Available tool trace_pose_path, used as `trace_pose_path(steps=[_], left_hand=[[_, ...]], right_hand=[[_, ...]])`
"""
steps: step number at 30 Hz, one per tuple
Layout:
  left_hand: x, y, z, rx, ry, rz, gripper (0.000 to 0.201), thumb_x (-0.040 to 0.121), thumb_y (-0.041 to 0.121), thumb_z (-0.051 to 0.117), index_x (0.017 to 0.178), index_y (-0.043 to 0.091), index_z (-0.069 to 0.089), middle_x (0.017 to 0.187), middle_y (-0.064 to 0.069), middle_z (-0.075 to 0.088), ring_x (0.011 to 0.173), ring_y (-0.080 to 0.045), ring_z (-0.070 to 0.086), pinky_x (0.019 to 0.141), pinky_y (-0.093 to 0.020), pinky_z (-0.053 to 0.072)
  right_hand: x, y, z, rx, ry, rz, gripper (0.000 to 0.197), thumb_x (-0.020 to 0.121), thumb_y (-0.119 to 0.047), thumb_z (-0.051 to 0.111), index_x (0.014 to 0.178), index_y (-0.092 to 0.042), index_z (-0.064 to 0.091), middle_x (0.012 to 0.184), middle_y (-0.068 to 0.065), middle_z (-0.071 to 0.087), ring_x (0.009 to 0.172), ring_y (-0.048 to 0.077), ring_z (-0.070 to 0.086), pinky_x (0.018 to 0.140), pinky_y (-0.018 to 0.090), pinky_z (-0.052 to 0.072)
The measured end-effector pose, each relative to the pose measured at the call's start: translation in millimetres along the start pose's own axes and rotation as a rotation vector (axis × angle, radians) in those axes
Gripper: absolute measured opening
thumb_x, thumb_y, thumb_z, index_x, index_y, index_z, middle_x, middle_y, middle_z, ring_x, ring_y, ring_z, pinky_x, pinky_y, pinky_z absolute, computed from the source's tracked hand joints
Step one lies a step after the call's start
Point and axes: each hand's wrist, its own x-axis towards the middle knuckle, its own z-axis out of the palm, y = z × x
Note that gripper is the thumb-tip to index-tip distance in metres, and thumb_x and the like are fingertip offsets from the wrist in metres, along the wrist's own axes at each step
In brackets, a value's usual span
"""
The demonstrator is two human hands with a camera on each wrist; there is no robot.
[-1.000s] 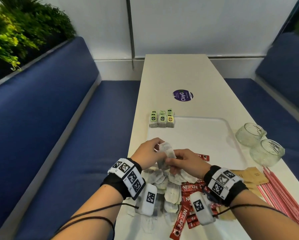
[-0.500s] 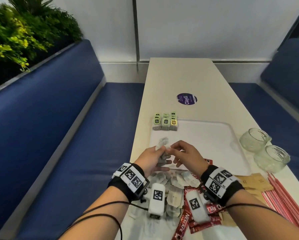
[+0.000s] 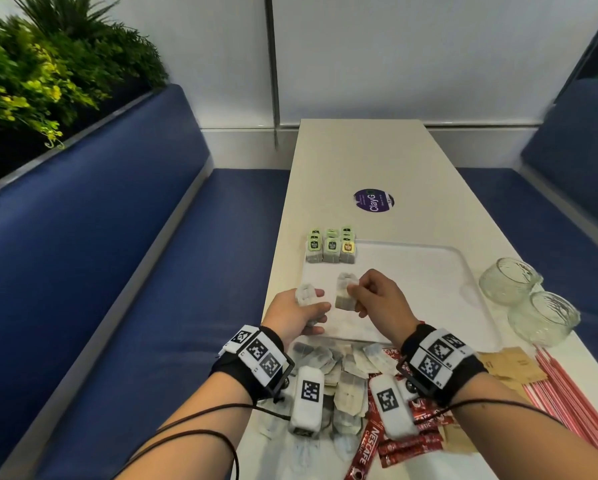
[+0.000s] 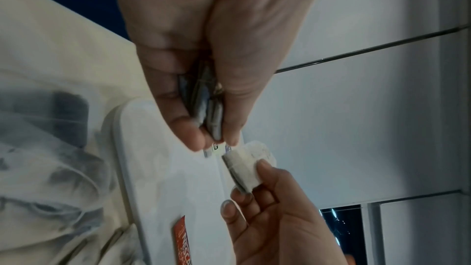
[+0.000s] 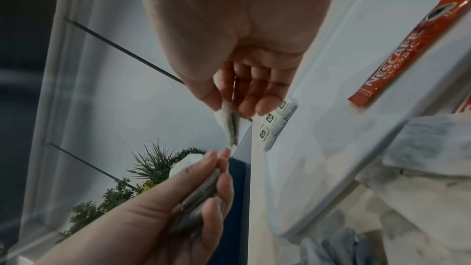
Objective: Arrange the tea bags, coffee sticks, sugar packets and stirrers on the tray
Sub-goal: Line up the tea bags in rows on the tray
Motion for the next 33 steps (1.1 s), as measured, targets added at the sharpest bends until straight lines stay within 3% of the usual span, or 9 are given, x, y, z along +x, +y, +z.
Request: trace_pose_path(steps=[5,8,14,16,19,23,25,29,33], left_hand=[[3.3,-0.1,3.9,0.052,0.080,0.074,0.012,0.088,0.002,0.067,0.100,0.002,0.068,0.081,-0.010,0.066,0.070,-0.018,0.065,0.059,-0.026,0.059],[4.0,-1.2,10.4,0.099,0.072,0.098,0.005,0.091,0.007,0.066,0.092,0.006,0.072,0.078,-0.006,0.070,0.070,-0.017,0.071,0.064,-0.028,0.060],[9.8,1.0,14.5,0.118,0.098,0.123,0.021,0.091,0.021,0.070,0.093,0.000,0.074,0.080,-0.011,0.072,0.073,-0.020,0.071,0.068,-0.031,0.061],[12.6,3.5,14.4,0.132,0.098,0.133,0.021,0.091,0.021,0.070,0.091,0.001,0.074,0.077,-0.010,0.072,0.070,-0.017,0.070,0.066,-0.029,0.060],[20.3,6.7,13.6,0.165,0.131,0.125,0.014,0.090,0.015,0.068,0.087,0.003,0.074,0.079,-0.011,0.073,0.072,-0.020,0.072,0.067,-0.032,0.061],[33.3,9.1,9.6,0.185,0.118,0.087,0.011,0.090,0.012,0.066,0.089,0.003,0.072,0.090,-0.016,0.074,0.079,-0.026,0.074,0.070,-0.037,0.062],[39.5,10.6,8.3,0.176,0.075,0.069,0.014,0.091,0.013,0.066,0.095,0.000,0.072,0.094,-0.017,0.075,0.081,-0.026,0.074,0.069,-0.034,0.061],[56.3,16.4,3.0,0.129,0.057,-0.047,0.018,0.092,0.014,0.067,0.098,-0.003,0.069,0.083,-0.015,0.071,0.067,-0.021,0.072,0.059,-0.028,0.061],[82.1,25.4,-10.8,0.006,0.093,-0.207,0.024,0.091,0.016,0.068,0.104,-0.004,0.064,0.085,-0.017,0.071,0.063,-0.020,0.069,0.062,-0.031,0.062]], right_hand=[[-2.2,-2.2,5.0,-0.149,-0.002,-0.026,0.017,0.088,-0.016,0.060,0.077,-0.007,0.051,0.073,0.012,0.062,0.060,0.020,0.056,0.052,0.022,0.046],[-3.3,-1.7,11.8,-0.186,-0.029,-0.063,0.017,0.086,-0.016,0.062,0.076,-0.008,0.052,0.070,0.010,0.064,0.057,0.018,0.057,0.055,0.028,0.049],[-2.1,-3.2,13.6,-0.126,-0.078,-0.079,0.011,0.089,-0.016,0.061,0.080,-0.011,0.065,0.069,0.003,0.071,0.062,0.014,0.065,0.063,0.029,0.057],[1.2,-3.2,12.9,-0.108,-0.097,-0.079,0.012,0.089,-0.013,0.059,0.082,-0.014,0.068,0.072,0.003,0.071,0.063,0.012,0.066,0.064,0.027,0.057],[9.0,-4.5,10.8,-0.100,-0.109,-0.061,0.011,0.088,-0.012,0.062,0.084,-0.015,0.072,0.077,0.008,0.071,0.066,0.018,0.066,0.069,0.033,0.059],[28.7,-3.8,5.6,-0.161,-0.049,-0.109,0.010,0.087,-0.016,0.065,0.094,-0.022,0.068,0.088,0.001,0.066,0.068,0.020,0.062,0.066,0.034,0.056],[41.7,-3.2,2.2,-0.207,-0.067,-0.115,0.010,0.088,-0.022,0.067,0.098,-0.024,0.066,0.095,-0.002,0.064,0.072,0.018,0.063,0.066,0.030,0.054],[66.8,-0.9,1.7,-0.272,-0.194,-0.063,0.005,0.091,-0.017,0.065,0.089,-0.014,0.068,0.084,0.006,0.071,0.063,0.013,0.064,0.059,0.026,0.055],[97.4,14.6,5.2,-0.378,-0.197,0.001,0.008,0.091,-0.017,0.065,0.087,-0.012,0.070,0.076,0.001,0.068,0.061,0.013,0.062,0.057,0.023,0.054]])
